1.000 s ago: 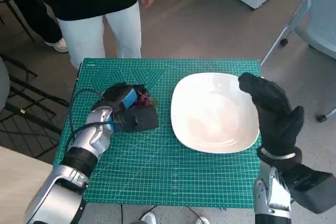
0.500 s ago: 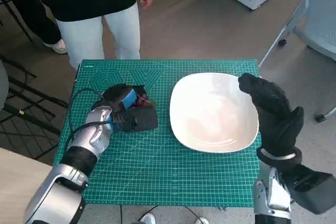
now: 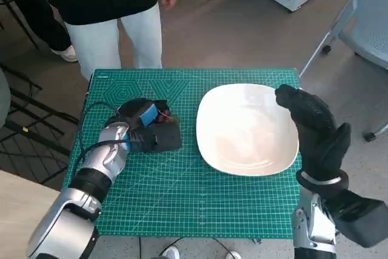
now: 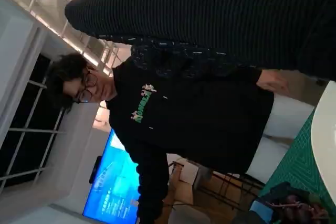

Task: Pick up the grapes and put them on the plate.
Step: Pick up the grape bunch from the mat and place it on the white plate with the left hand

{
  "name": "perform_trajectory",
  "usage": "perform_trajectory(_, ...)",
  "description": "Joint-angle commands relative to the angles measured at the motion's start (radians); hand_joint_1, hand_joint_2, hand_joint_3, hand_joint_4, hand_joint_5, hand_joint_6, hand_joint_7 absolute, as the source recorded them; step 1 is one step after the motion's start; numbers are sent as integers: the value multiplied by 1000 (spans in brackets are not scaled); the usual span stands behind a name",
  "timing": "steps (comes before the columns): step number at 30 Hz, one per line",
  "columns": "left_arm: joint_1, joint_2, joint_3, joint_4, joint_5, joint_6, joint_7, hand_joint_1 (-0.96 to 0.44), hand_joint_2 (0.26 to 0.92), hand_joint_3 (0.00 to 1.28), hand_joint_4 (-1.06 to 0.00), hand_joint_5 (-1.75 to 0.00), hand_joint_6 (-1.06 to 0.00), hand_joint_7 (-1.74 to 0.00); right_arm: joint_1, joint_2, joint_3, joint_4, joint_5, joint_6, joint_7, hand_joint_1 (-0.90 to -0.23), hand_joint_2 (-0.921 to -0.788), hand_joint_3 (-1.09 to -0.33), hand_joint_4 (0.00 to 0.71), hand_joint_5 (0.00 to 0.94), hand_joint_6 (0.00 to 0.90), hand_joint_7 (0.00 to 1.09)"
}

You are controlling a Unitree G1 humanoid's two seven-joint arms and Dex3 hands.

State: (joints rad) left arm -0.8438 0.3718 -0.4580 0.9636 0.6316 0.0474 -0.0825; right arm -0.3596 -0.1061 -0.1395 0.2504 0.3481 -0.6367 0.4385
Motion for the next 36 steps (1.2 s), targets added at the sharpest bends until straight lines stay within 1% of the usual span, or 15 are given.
perform_trajectory(1, 16, 12, -2, -10, 4, 15, -22, 5, 921, 163, -550, -1483, -594, -1026, 13, 4, 1, 17, -3, 2, 4, -472, -921, -526, 355, 1, 165, 368)
perform_trajectory(8, 32, 34, 6, -87, 2, 40, -40, 5, 921, 173, -555, -1476, -564, -1057, 14, 7, 1, 20, -2, -1, 3, -470, -921, -526, 356, 1, 168, 362)
perform_trajectory(16, 104, 83, 38, -330, 3, 97, -80, 5, 921, 179, -531, -1495, -576, -1052, 10, 10, 1, 32, -4, -10, 2, -469, -921, -525, 356, 1, 171, 356)
perform_trajectory(21, 159, 109, 70, -495, 7, 118, -83, 2, 921, 198, -504, -1385, -521, -1263, 5, 12, 1, 39, -6, -14, 0, -469, -921, -524, 356, 1, 174, 352)
perform_trajectory(23, 176, 118, 81, -552, 13, 124, -80, 3, 921, 203, -494, -1417, -527, -1234, 3, 12, 1, 40, -6, -14, -1, -469, -921, -524, 357, 1, 175, 350)
perform_trajectory(26, 198, 127, 96, -630, 22, 134, -78, 5, 921, 205, -487, -1504, -553, -1121, 1, 13, 1, 42, -6, -15, -2, -469, -921, -524, 357, 1, 177, 348)
perform_trajectory(28, 211, 134, 106, -677, 30, 138, -76, 5, 921, 200, -498, -1517, -559, -1086, 0, 14, 1, 44, -7, -16, -2, -468, -921, -524, 357, 1, 177, 347)
perform_trajectory(31, 228, 144, 121, -741, 40, 139, -74, 4, 921, 179, -541, -1476, -562, -1076, -1, 15, 1, 48, -7, -21, -1, -468, -921, -524, 357, 1, 178, 344)
perform_trajectory(33, 236, 148, 130, -773, 45, 136, -73, 3, 921, 161, -576, -1426, -563, -1087, -3, 16, 0, 52, -8, -24, 0, -468, -921, -524, 357, 1, 179, 343)
perform_trajectory(36, 244, 155, 141, -809, 53, 128, -70, 2, 921, 141, -619, -1305, -551, -1171, -6, 16, 0, 59, -6, -28, 1, -468, -921, -523, 357, 1, 180, 341)
